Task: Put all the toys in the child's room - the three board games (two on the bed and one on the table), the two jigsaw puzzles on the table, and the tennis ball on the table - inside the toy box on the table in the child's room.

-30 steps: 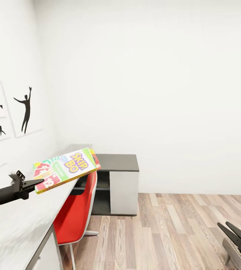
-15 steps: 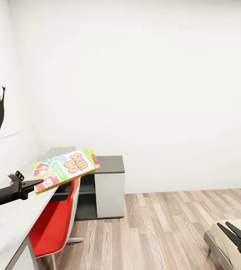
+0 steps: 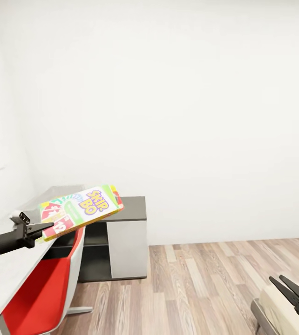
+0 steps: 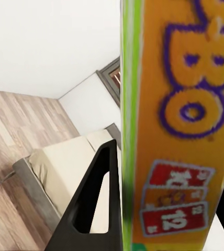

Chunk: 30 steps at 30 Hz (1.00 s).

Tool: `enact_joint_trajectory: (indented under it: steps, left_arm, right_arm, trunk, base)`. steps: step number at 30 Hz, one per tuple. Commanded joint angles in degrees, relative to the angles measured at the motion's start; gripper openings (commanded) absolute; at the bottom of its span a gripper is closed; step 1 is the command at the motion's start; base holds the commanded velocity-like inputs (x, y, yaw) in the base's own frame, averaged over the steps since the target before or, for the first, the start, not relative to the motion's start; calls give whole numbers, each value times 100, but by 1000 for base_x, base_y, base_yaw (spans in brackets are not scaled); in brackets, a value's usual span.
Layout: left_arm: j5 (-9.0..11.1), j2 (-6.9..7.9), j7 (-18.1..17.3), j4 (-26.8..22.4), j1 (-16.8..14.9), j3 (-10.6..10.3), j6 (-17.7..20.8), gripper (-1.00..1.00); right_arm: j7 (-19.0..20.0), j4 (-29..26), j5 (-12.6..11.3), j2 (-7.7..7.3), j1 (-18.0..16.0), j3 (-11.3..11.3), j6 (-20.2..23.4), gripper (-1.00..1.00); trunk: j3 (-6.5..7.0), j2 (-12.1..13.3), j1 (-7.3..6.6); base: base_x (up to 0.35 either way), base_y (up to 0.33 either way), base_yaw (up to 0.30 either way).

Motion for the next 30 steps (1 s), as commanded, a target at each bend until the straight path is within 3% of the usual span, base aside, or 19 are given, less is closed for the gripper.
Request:
enact_joint_trajectory:
  steps: [1, 6, 17, 30]
  left_arm:
    - [12, 2, -23, -2, -5, 0, 53, -100]
    - [12, -2, -23, 6, -5, 0, 47, -100]
    - [12, -5, -23, 10, -5, 1, 44, -100]
    - [12, -5, -23, 17, -5, 1, 44, -100]
  right_arm:
    - [-6, -3, -31, -2, 0, 2, 39, 100]
    - [-7, -18, -36, -3, 0, 2, 42, 100]
    - [-7, -12, -39, -36, 0, 2, 46, 100]
    - [2, -4, -36, -8, 0, 4, 39, 100]
  trunk:
    - [-7, -5, 4]
    - [-4, -5, 4]
    - [33, -5, 4]
    - [37, -5, 4]
  base:
    - [283, -134, 0]
    - [287, -129, 48]
    - [289, -133, 225]
    - [281, -192, 28]
